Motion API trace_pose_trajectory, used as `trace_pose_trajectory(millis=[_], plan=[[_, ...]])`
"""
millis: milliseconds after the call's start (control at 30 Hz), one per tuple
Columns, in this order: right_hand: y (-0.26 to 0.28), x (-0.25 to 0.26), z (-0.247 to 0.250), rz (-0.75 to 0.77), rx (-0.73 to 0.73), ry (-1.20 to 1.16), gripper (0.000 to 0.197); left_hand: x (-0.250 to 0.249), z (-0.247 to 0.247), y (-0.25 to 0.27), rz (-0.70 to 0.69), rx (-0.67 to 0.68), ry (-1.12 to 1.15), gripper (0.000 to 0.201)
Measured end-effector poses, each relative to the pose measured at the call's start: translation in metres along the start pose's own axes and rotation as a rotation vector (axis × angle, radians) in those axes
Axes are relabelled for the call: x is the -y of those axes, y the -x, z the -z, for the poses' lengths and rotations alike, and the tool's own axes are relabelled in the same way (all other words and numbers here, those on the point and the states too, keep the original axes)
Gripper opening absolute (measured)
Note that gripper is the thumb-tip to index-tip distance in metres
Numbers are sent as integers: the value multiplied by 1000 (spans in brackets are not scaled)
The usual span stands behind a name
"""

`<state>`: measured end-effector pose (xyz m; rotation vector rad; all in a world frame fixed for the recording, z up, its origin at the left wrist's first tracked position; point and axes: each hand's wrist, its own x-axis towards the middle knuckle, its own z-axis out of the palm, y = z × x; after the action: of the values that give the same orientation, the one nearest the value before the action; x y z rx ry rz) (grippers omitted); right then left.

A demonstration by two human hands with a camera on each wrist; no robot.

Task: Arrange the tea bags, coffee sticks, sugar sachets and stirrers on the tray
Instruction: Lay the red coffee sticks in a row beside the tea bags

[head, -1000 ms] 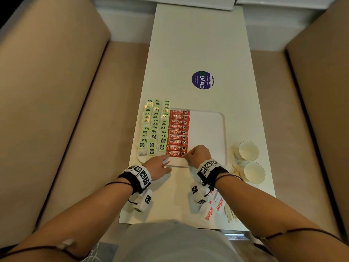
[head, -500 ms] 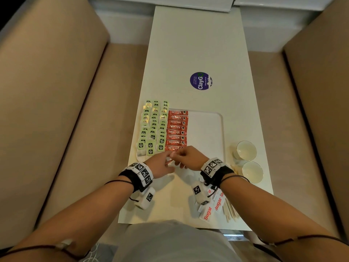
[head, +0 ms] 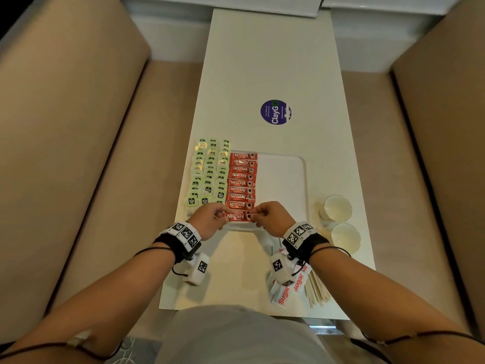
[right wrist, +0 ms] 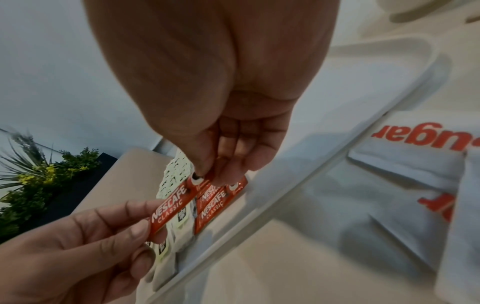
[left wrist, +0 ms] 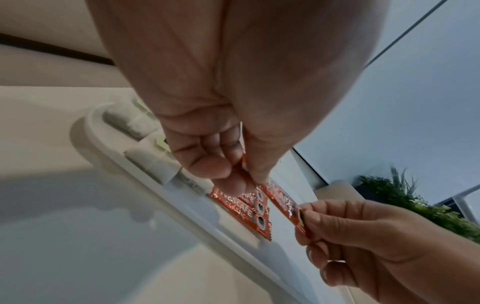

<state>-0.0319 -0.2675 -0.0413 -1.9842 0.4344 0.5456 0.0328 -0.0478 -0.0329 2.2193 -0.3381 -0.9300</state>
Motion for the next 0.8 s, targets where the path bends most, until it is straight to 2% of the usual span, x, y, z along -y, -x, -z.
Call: trace_pose_trajectory(millis=[267, 367, 567, 800], plan=[[-3, -6, -7, -81, -69, 38, 11, -1, -8, -7, 119, -132, 9, 4], [-5, -7, -13, -122, -101, 62, 16, -2, -12, -8, 150, -172, -41, 8], [-8, -8, -19, -157, -136, 115, 11, -7, -16, -11, 170, -191, -157, 23], [-11, -9, -23, -181, -132, 155, 8, -11, -16, -12, 161, -181, -234, 22]])
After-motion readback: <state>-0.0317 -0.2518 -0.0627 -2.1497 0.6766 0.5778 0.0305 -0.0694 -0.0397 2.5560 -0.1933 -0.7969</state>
